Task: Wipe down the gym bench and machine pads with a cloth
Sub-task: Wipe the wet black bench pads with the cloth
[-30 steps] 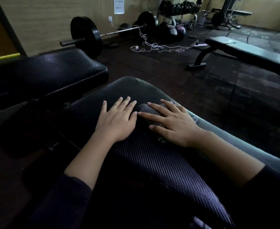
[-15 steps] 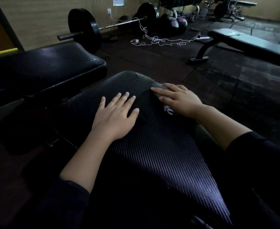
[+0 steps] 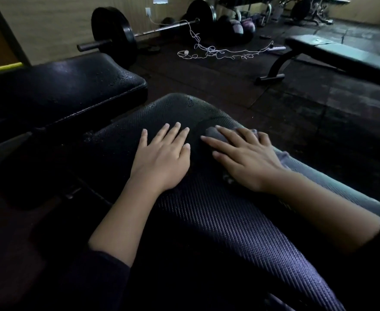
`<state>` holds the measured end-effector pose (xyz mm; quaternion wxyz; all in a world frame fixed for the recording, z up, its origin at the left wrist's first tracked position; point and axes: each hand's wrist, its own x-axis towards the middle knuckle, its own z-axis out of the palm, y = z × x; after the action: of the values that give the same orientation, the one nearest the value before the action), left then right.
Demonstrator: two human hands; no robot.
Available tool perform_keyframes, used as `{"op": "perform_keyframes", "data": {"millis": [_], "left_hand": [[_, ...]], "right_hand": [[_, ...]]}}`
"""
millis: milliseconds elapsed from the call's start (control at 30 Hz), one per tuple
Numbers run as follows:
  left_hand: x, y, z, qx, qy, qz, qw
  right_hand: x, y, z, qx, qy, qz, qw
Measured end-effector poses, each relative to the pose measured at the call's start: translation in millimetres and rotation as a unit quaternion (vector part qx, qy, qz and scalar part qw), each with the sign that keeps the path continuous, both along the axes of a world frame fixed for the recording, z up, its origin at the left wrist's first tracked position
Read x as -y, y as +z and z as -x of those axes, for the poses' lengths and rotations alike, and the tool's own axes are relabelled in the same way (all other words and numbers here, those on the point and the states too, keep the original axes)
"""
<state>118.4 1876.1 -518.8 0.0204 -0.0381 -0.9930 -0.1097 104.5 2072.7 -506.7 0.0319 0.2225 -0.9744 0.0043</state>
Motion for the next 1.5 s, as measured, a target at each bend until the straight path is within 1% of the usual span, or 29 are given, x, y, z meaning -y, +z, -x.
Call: {"op": "perform_keyframes", "data": {"millis": [167,267,333,367,433,500,567,667,767,933,1000,1100,1167,1233,1300,1367,1433,1500], "left_hand": [[1,1,-2,0.001,0.001,0.003,1.000],[3,3,-4,0.001,-0.001,0.002,1.000],[4,3,-4,0.000,-0.003,-0.001,1.000],[4,2,-4,-0.001,-0.003,-0.003,1.000],[3,1,-3,-0.003,-0.002,-0.004,1.000],[3,-1,-1,-0.003,0.000,-0.001,1.000],[2,-2,0,-0.003,0.000,-0.002,1.000],[2,-1,0,-0.003,-0.001,-0.003,1.000],[2,-1,0,-0.001,0.000,0.000,1.000],[2,1,-3,-0.006,-0.002,0.002,1.000],[3,1,-3,-0.008,-0.002,-0.001,1.000],[4,2,-4,-0.008,-0.004,-0.009,1.000],[5,1,-4,-0.010,-0.005,-0.016,1.000],[6,2,-4,-0.014,-0.009,-0.030,0.999],[8,6,-8,-0.028,-0.010,-0.064,0.998],[15,15,-16,-0.048,-0.010,-0.095,0.994],[29,23,-24,-0.074,-0.009,-0.091,0.993],[51,28,-30,-0.095,-0.006,-0.066,0.993]], "right_hand": [[11,2,62,0.009,-0.042,0.012,0.999],[-15,0,84,0.064,-0.074,0.075,0.992],[-40,-5,84,0.103,-0.097,0.119,0.983],[-50,-6,78,0.114,-0.109,0.125,0.980],[-66,-5,56,0.113,-0.131,0.099,0.980],[-69,-2,27,0.074,-0.128,0.041,0.988],[-56,2,-4,0.039,-0.105,-0.005,0.994],[-19,3,-31,0.012,-0.044,-0.017,0.999],[5,1,-14,0.003,-0.026,-0.006,1.000],[15,2,49,0.001,-0.071,0.004,0.997],[8,3,64,0.023,-0.105,0.031,0.994],[-14,3,69,0.068,-0.161,0.106,0.979],[-31,2,61,0.089,-0.185,0.120,0.971],[-49,-1,49,0.096,-0.185,0.133,0.969],[-62,-1,35,0.074,-0.164,0.158,0.971],[-65,-1,20,0.013,-0.136,0.154,0.979],[-53,0,6,-0.058,-0.098,0.134,0.984],[-26,8,-8,-0.078,-0.041,0.150,0.985]]}}
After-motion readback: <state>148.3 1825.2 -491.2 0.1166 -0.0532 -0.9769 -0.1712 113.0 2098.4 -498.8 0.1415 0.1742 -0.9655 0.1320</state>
